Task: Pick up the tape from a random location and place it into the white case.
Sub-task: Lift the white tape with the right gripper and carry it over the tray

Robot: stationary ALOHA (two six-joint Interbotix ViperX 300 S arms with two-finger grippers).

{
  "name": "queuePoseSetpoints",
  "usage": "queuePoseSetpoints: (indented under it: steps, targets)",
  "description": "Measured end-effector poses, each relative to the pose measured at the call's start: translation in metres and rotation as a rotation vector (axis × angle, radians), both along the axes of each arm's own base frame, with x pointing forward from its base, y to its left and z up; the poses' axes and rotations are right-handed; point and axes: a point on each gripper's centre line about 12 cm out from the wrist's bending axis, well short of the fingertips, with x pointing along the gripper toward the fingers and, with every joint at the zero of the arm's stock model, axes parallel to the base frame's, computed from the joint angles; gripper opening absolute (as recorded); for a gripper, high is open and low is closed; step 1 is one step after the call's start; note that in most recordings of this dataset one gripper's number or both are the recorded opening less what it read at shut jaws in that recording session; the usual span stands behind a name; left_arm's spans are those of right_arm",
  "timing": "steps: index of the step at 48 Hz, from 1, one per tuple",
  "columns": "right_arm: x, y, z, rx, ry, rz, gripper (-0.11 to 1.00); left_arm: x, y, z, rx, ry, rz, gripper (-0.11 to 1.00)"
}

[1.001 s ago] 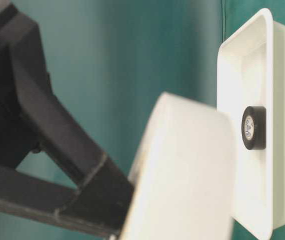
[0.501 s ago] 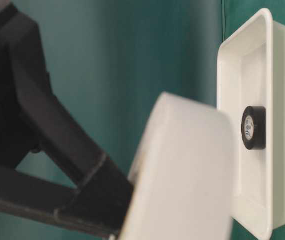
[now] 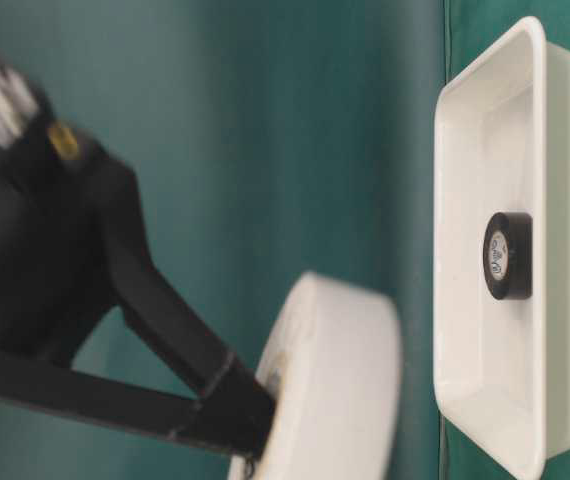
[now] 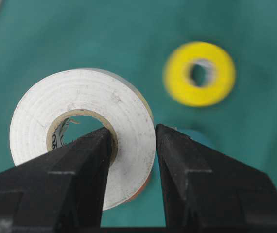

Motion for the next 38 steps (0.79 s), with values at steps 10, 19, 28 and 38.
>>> queuePoseSetpoints:
  steps: [10, 19, 28, 38]
  targets:
    - [0.009, -0.062, -0.001, -0.005, 0.006, -0.125, 0.31, 0.0, 0.0, 0.0, -0.001, 0.0, 0.002, 0.9]
    - [0.01, -0.12, -0.001, -0.019, 0.006, -0.24, 0.31, 0.0, 0.0, 0.0, -0.001, 0.0, 0.001, 0.9]
    - [0.005, -0.175, -0.001, -0.056, 0.006, -0.344, 0.31, 0.0, 0.0, 0.0, -0.001, 0.0, 0.002, 0.9]
    - [-0.005, -0.229, 0.0, -0.076, 0.006, -0.451, 0.31, 0.0, 0.0, 0.0, -0.001, 0.0, 0.001, 0.9]
